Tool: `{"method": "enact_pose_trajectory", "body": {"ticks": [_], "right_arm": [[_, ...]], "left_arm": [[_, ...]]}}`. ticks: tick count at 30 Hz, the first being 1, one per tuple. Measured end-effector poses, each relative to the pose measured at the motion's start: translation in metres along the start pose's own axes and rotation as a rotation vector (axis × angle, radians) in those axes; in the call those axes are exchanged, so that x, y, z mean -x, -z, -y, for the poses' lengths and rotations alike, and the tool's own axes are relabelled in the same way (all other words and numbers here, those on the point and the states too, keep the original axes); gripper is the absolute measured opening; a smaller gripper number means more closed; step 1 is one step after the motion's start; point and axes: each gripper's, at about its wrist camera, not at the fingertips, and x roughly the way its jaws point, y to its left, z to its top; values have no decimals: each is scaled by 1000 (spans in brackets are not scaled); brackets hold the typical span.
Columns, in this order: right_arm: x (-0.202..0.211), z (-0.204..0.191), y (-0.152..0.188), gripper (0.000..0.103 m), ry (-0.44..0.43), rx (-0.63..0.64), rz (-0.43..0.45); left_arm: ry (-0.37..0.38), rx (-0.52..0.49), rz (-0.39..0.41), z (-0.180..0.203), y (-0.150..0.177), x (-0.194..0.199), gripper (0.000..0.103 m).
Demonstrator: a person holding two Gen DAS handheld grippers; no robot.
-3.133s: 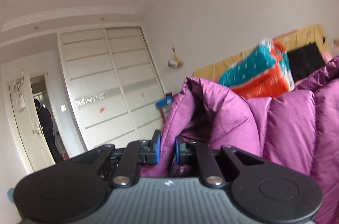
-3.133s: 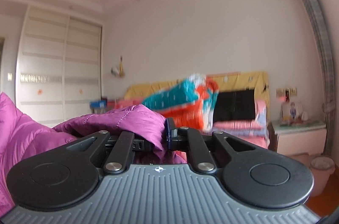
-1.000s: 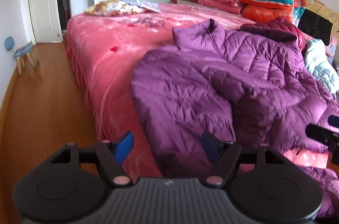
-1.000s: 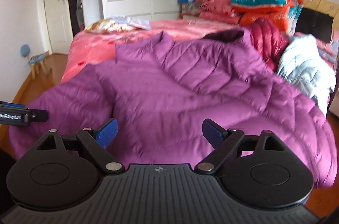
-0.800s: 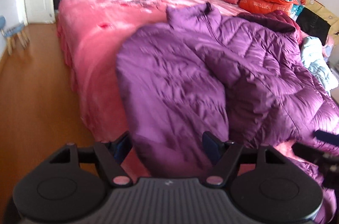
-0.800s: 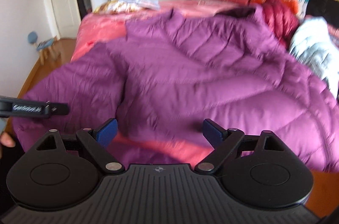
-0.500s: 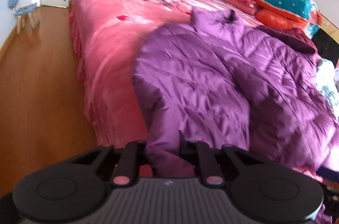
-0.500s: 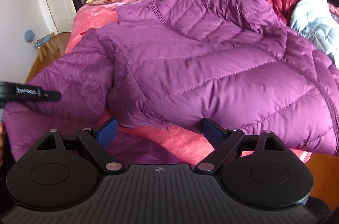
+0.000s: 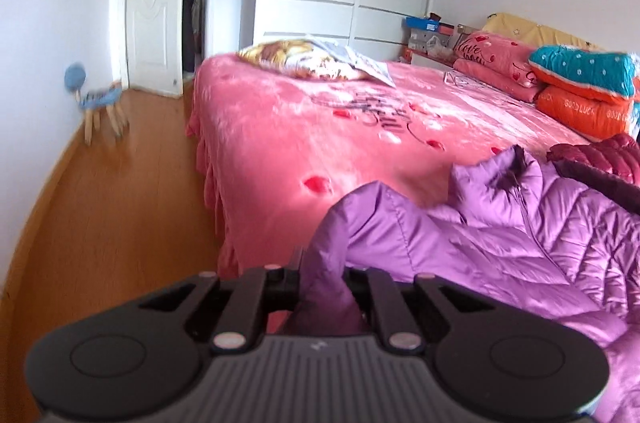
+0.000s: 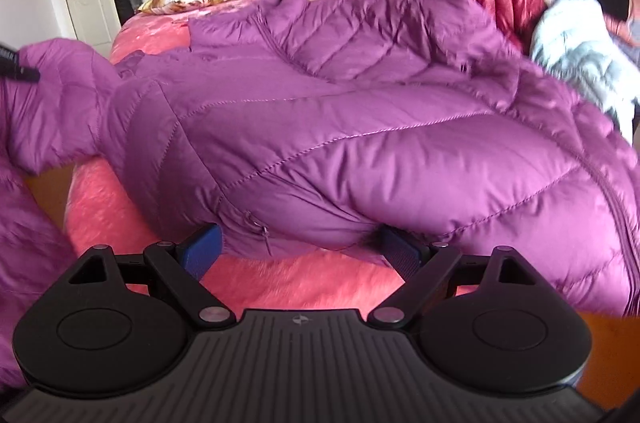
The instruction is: Fold large clothes
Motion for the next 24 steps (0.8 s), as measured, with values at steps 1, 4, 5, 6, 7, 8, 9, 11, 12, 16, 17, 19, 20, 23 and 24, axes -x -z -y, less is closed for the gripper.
{"method": "enact_pose_trajectory", "body": {"ticks": [1, 4, 5, 6, 7, 8, 9, 11, 12, 16, 17, 19, 20, 23, 24], "right_arm": [[-1, 0, -3, 103, 4, 18, 17], [-2, -3, -17, 103, 9, 53, 80], [-5, -3, -22, 103, 9, 53, 96], [-8, -2, -27, 103, 11, 49, 108], [-12, -2, -32, 103, 13, 42, 119], [-16, 0, -39, 103, 14, 37, 131], [-18, 5, -45, 103, 15, 35, 140], [-30, 5, -61, 103, 25, 35, 155], [-37, 6, -67, 103, 29, 34, 161], [-67, 9, -97, 103, 22, 22, 148], [-74, 10, -103, 103, 18, 16, 142], [-90, 12, -117, 103, 8, 4, 117], [-97, 13, -121, 103, 3, 1, 107], [-121, 12, -132, 103, -5, 7, 71], [-130, 10, -135, 103, -10, 13, 60]], "left_arm": [[-8, -21, 6, 2, -5, -3, 9], [-32, -57, 18, 3, -11, -15, 9], [-39, -61, 17, 3, -13, -20, 9], [-45, -63, 14, 3, -14, -26, 9], [-51, -64, 10, 1, -15, -31, 9], [-58, -71, 10, 1, -17, -36, 9], [-65, -80, 12, 2, -18, -39, 9], [-77, -96, 22, 2, -24, -48, 10], [-83, -99, 28, 2, -28, -52, 10], [-109, -118, 53, 4, -46, -71, 12], [-117, -131, 62, 6, -51, -76, 12], [-134, -164, 78, 10, -59, -88, 13], [-144, -180, 85, 12, -64, -94, 13], [-166, -206, 86, 14, -75, -117, 14], [-173, -208, 83, 13, -78, -125, 14]]}}
